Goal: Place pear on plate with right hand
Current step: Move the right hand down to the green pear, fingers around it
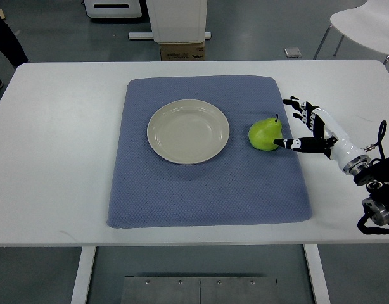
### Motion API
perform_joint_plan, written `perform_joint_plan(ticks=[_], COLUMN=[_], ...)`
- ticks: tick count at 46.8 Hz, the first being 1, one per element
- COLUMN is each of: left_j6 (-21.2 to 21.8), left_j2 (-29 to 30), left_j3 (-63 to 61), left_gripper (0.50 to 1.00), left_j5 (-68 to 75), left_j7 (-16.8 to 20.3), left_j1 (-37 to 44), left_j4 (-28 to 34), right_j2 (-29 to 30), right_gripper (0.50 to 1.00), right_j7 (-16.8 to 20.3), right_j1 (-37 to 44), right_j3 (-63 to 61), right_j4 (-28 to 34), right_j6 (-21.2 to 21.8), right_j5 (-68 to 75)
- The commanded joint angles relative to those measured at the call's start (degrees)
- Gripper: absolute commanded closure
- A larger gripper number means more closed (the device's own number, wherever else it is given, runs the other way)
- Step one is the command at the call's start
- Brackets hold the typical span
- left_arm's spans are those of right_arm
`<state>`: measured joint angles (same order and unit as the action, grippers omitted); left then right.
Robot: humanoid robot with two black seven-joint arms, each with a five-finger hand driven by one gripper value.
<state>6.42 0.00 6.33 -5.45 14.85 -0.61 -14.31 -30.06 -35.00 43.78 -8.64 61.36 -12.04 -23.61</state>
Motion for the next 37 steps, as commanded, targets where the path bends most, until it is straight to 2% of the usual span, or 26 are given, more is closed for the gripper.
perform_joint_plan(ticks=[1,7,14,20,27,37], left_j6=[0.0,0.0,0.0,0.0,0.0,0.0], left_j2=[0.0,0.0,0.0,0.0,0.0,0.0], left_j3=[0.0,0.0,0.0,0.0,0.0,0.0], left_gripper=[0.5,0.5,0.5,0.5,0.5,0.5], left_j5=[0.0,0.0,0.0,0.0,0.0,0.0], left_j7=[0.01,0.01,0.01,0.01,0.01,0.01], left_j1=[-0.01,-0.01,-0.01,-0.01,-0.01,-0.01], left_j4=[-0.01,-0.01,-0.01,-0.01,-0.01,-0.01], right_j2=[1.05,2.64,4.39,4.83,4.84,4.75], right_gripper=[0.507,0.513,0.513,0.513,0.513,0.513], right_j7=[0.0,0.0,0.0,0.73,3.45,3.8], right_j1=[1.22,4.65,5.97,6.5,7.2,7.46], right_j3=[2.3,7.93,10.13,10.22,10.13,10.22], right_j4=[-0.01,-0.1,-0.27,-0.27,-0.97,-1.24], right_j6=[-2.19,-5.97,-8.43,-8.88,-8.97,-9.05], right_j5=[-1.09,-1.62,-1.7,-1.7,-1.62,-1.7])
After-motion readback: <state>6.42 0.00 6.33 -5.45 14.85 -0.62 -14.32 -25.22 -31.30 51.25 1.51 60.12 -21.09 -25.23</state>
